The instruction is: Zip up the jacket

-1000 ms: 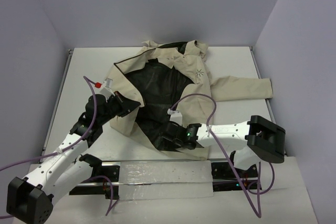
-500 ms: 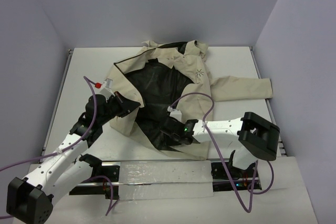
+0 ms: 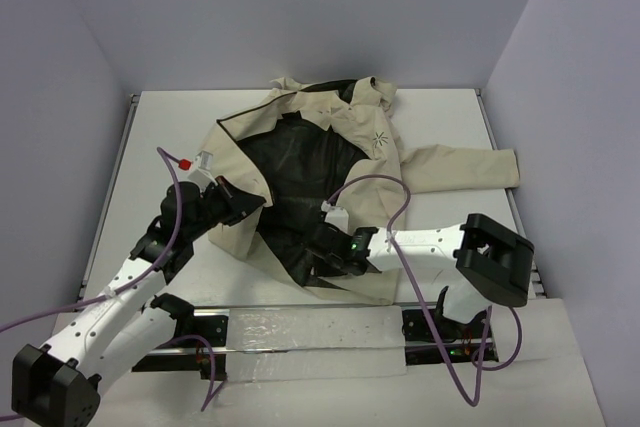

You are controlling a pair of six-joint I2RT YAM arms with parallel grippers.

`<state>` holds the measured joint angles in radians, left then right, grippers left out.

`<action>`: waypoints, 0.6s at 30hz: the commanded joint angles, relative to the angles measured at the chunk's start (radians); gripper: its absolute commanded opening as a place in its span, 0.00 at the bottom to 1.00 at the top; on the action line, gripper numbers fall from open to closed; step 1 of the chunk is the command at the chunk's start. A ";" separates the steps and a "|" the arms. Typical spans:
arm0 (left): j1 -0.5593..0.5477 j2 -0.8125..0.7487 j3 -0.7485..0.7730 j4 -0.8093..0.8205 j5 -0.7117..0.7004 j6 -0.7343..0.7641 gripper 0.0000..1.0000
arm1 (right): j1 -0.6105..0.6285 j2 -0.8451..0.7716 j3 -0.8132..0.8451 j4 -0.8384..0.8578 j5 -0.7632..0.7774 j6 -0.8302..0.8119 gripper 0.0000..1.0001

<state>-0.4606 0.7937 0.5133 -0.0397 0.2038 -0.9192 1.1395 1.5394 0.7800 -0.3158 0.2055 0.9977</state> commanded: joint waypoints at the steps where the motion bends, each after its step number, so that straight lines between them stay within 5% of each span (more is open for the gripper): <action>1: 0.008 -0.021 0.044 -0.003 -0.007 0.012 0.00 | 0.016 -0.062 0.045 -0.140 0.144 -0.024 0.43; 6: 0.007 -0.030 0.045 -0.005 -0.001 0.008 0.00 | 0.000 -0.227 0.001 -0.261 0.258 -0.030 0.51; 12: 0.007 -0.032 0.044 -0.016 0.000 0.009 0.00 | -0.209 -0.364 -0.056 -0.267 0.294 -0.106 0.87; 18: 0.008 -0.024 0.037 -0.010 0.000 0.009 0.00 | -0.486 -0.295 -0.103 -0.064 0.140 -0.247 0.79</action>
<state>-0.4606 0.7727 0.5133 -0.0633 0.2031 -0.9195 0.7732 1.1927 0.7148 -0.5060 0.4166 0.8555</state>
